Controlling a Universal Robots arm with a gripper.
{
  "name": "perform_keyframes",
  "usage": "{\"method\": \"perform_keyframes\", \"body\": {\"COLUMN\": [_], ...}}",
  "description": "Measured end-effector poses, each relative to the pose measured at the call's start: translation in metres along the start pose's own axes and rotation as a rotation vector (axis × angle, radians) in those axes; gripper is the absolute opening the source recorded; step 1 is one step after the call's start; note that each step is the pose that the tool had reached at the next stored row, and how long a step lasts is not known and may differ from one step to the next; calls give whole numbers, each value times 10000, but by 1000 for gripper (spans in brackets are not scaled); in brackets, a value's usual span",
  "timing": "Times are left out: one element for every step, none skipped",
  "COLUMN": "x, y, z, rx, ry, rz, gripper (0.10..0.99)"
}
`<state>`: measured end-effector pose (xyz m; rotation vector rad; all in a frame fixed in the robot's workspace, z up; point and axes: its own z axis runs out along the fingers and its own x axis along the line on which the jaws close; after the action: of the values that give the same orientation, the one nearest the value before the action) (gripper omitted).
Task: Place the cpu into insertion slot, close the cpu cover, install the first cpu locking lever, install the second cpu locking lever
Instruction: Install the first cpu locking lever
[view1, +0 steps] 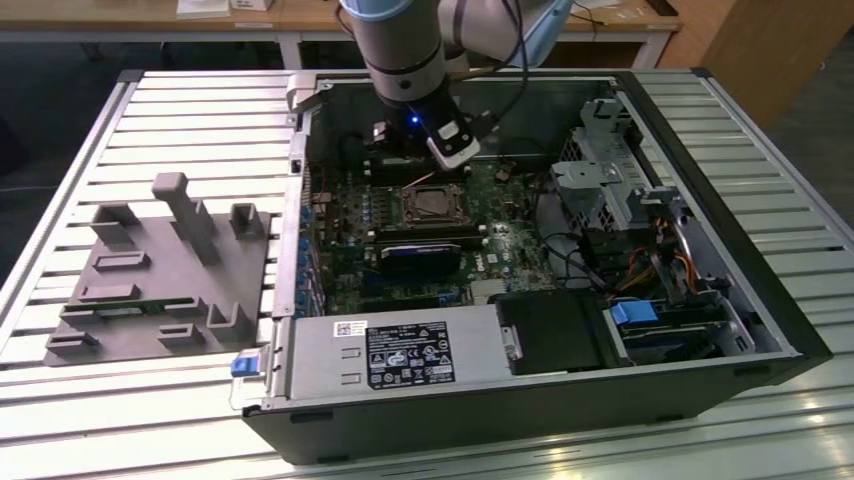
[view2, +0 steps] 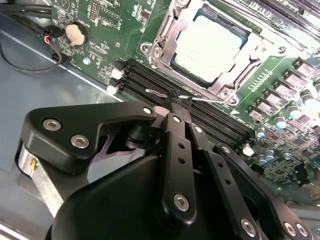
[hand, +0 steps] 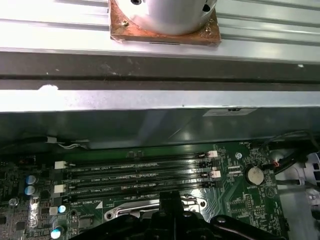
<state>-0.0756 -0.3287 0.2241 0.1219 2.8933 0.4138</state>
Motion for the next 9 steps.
{"method": "perform_keyframes", "body": {"x": [1, 2, 3, 4, 6, 7, 8, 10, 11], "y": [0, 0, 0, 2, 5, 9, 14, 19, 25], "z": [5, 10, 14, 20, 24, 29, 33, 38, 42], "rx": [18, 37, 57, 75, 90, 103, 115, 126, 137], "ry": [-23, -49, -77, -106, -125, -145, -162, -179, -194], "rz": [78, 165, 257, 349, 414, 478, 534, 588, 638], "gripper": [106, 106, 106, 106, 106, 106, 106, 106, 106]}}
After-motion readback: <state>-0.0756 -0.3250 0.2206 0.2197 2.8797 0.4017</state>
